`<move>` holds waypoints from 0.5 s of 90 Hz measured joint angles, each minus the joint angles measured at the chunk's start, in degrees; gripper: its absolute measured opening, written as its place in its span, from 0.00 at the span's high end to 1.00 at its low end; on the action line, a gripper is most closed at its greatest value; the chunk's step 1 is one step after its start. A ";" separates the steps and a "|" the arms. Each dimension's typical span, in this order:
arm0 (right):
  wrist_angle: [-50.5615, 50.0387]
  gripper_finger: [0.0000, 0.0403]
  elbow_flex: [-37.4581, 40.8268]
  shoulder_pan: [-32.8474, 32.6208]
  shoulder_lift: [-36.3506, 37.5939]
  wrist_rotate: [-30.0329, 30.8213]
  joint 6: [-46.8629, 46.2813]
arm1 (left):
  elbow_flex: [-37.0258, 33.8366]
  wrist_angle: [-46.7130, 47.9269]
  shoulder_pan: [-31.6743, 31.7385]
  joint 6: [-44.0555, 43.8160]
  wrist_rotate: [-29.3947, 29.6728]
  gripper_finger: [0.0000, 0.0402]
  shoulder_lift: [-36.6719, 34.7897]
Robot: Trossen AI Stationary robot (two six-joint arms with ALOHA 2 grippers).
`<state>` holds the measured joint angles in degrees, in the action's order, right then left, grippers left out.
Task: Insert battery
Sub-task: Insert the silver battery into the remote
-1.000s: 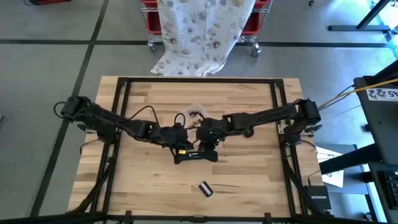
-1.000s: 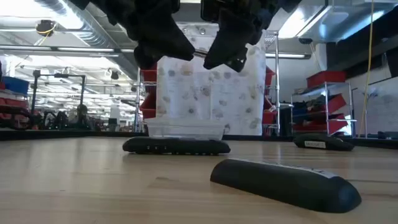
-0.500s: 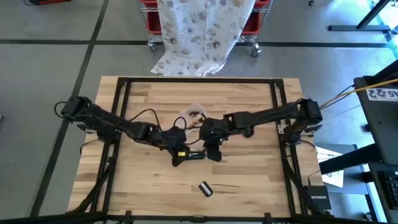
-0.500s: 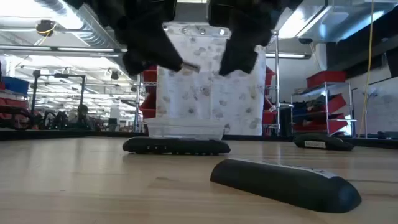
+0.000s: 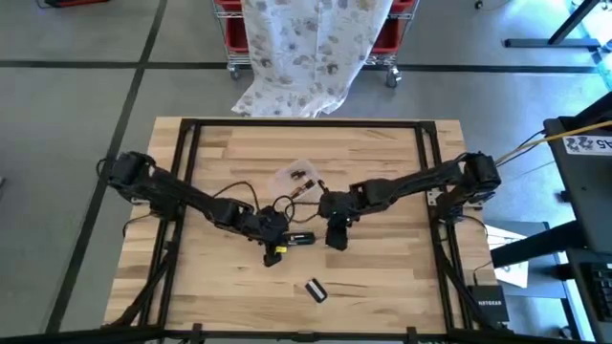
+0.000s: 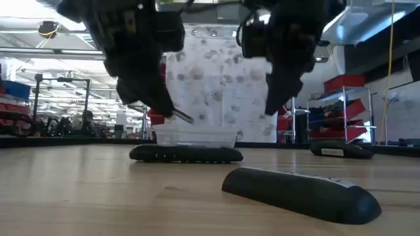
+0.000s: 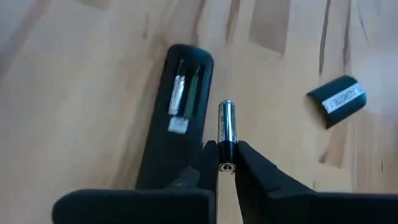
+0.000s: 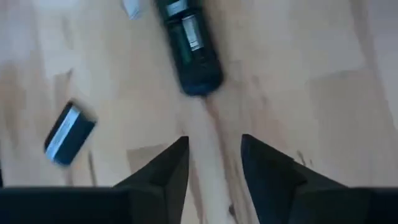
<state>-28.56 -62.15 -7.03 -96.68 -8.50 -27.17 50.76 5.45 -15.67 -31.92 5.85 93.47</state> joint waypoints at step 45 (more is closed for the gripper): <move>5.71 0.74 1.84 -0.24 0.00 -0.78 -6.33 | 0.04 -1.57 3.50 -2.56 -2.68 0.98 5.43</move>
<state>-22.85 -60.31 -7.27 -96.68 -9.28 -33.50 50.80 3.88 -12.16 -34.48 3.17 98.90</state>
